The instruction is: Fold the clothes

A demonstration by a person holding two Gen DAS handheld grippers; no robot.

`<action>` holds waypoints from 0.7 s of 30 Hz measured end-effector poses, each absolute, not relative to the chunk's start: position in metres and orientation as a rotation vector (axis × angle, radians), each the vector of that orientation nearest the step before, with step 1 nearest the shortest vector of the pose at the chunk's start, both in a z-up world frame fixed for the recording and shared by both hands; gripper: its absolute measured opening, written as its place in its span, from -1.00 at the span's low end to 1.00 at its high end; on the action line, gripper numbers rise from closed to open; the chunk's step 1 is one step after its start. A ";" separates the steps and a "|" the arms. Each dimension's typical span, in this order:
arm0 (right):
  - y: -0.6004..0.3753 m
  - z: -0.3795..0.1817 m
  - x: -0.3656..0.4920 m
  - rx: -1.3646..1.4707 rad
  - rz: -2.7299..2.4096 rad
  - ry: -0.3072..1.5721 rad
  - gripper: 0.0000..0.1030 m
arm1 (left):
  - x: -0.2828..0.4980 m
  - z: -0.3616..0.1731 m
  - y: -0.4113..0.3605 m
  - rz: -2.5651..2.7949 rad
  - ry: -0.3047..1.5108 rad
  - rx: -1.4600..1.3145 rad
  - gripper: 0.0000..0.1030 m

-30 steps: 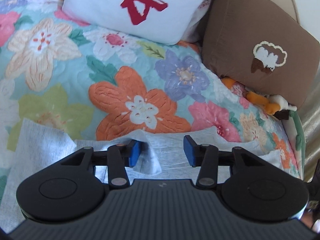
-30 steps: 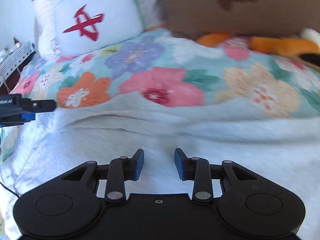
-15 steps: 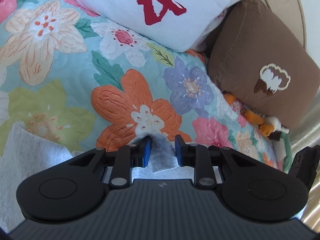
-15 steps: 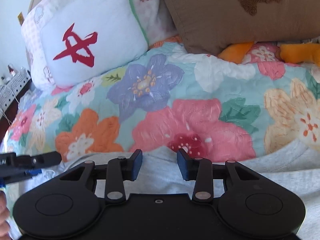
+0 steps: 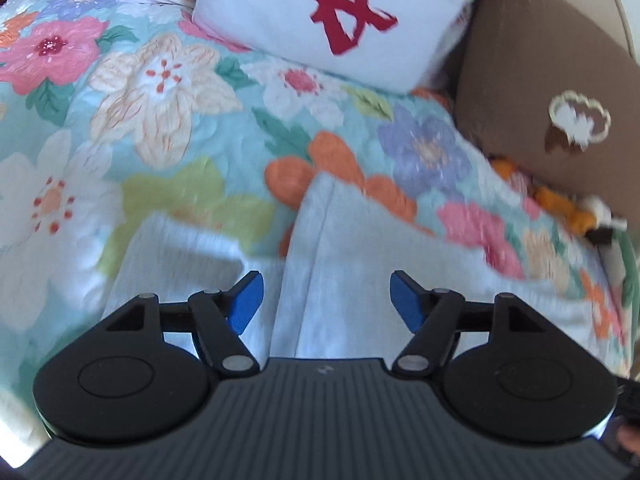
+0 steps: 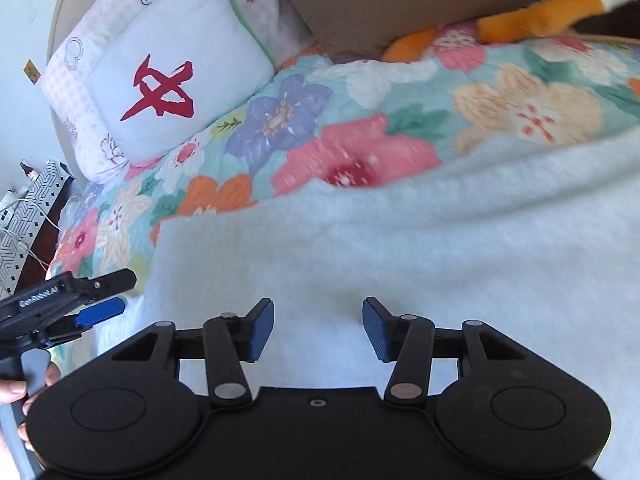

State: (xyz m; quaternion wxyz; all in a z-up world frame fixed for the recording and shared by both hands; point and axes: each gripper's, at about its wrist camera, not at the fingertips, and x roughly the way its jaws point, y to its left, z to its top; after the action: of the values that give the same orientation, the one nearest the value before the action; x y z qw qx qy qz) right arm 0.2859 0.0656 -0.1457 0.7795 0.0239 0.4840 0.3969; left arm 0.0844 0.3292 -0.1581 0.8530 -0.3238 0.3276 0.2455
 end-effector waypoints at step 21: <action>-0.210 -0.115 0.213 -0.355 0.691 1.059 0.08 | -0.035 -0.161 0.209 0.584 1.025 -0.528 0.48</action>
State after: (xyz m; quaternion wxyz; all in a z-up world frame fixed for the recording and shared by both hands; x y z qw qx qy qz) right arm 0.2129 -0.2098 -0.1154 0.7920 -0.1649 0.4923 0.3213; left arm -0.0354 0.2091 -0.1612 0.7983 -0.2461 0.4777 0.2721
